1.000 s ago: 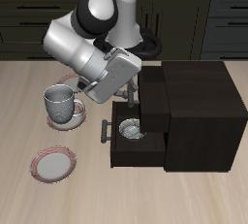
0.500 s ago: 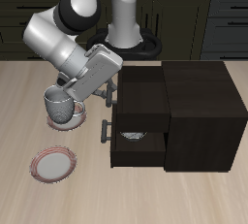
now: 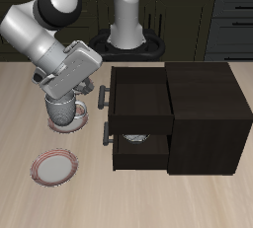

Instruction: Open the top drawer

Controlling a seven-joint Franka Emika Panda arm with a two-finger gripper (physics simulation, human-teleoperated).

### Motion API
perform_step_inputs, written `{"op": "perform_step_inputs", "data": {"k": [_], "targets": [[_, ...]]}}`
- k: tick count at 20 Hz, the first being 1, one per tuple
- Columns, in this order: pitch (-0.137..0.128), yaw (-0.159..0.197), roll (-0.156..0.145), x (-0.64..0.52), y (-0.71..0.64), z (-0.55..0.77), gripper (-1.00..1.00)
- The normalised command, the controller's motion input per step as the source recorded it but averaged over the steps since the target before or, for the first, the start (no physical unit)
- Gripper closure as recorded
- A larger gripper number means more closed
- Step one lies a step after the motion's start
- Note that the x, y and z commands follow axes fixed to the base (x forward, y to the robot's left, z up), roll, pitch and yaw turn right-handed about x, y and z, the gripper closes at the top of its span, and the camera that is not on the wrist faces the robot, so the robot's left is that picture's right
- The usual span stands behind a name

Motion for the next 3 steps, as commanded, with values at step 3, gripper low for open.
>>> {"op": "perform_step_inputs", "data": {"k": [3], "targets": [[-0.015, 0.001, -0.047, -0.06, -0.36, 0.09, 1.00]]}}
